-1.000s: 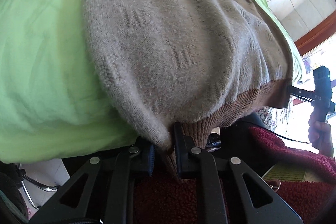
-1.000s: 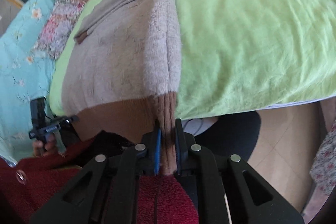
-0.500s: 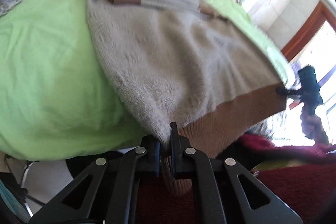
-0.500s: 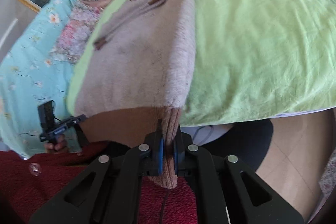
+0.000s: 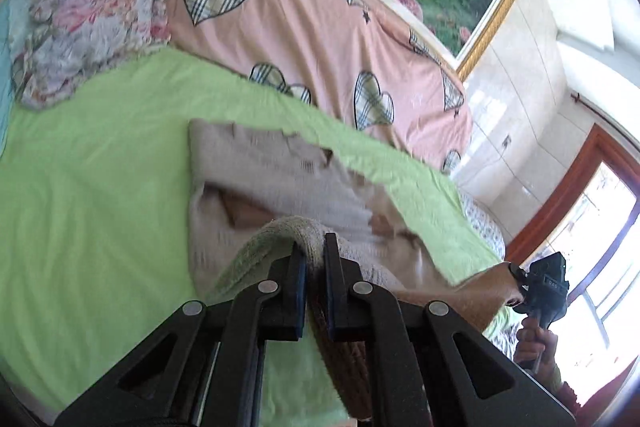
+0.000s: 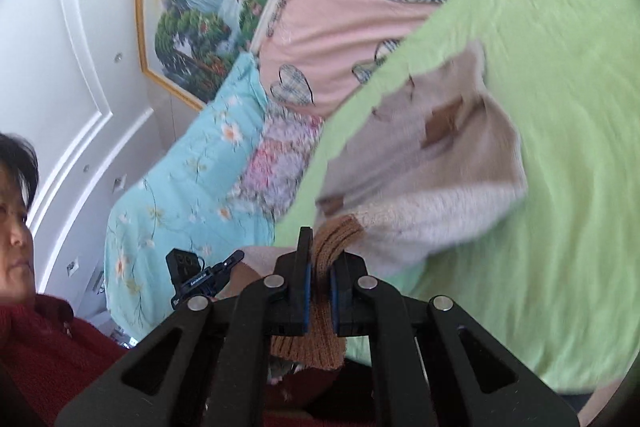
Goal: Fold small clothes
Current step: 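Lift the hem with both grippers and fold it toward the collar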
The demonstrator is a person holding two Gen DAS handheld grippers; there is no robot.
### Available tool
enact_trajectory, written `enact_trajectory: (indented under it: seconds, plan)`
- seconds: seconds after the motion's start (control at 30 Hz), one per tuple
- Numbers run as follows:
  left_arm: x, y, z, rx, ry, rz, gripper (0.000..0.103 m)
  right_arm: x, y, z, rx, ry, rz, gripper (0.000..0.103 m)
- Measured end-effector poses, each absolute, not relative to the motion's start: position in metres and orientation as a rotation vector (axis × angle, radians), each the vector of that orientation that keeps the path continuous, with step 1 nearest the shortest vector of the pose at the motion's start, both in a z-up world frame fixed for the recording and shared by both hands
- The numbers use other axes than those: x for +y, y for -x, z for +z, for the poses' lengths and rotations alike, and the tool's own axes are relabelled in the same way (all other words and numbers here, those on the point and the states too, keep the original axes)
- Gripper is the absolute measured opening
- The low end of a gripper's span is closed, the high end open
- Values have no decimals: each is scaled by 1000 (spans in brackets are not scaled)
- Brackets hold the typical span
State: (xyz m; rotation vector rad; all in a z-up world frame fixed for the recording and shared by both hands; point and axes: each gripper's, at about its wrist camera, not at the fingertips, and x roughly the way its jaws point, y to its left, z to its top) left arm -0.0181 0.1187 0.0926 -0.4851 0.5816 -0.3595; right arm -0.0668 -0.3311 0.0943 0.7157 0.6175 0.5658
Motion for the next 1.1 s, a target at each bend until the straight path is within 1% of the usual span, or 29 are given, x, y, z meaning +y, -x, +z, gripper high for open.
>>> enact_trajectory:
  seconds: [0.13, 0.3, 0.6, 0.8, 0.9, 0.97, 1.0, 1.07, 1.1]
  plan:
    - [111, -36, 99, 554, 462, -340, 6, -332, 14, 102, 577, -689, 536, 8]
    - [117, -105, 90, 605, 468, -294, 6, -340, -61, 97, 604, -679, 478, 8]
    - [121, -203, 58, 722, 467, -213, 6, -351, -166, 69, 732, -645, 325, 8]
    - [130, -261, 20, 813, 477, -154, 6, -366, -219, 37, 799, -663, 241, 8]
    - [132, -278, -4, 875, 470, -134, 6, -368, -238, 19, 855, -655, 219, 9]
    - [129, -283, -17, 904, 444, -120, 10, -370, -247, 4, 898, -662, 195, 10]
    - [129, -283, -22, 916, 440, -119, 10, -370, -249, -1, 912, -663, 188, 10]
    - [131, -277, -22, 925, 474, -133, 10, -373, -249, -8, 934, -678, 167, 11]
    - [131, -269, -17, 920, 480, -140, 13, -376, -245, -6, 937, -692, 161, 11]
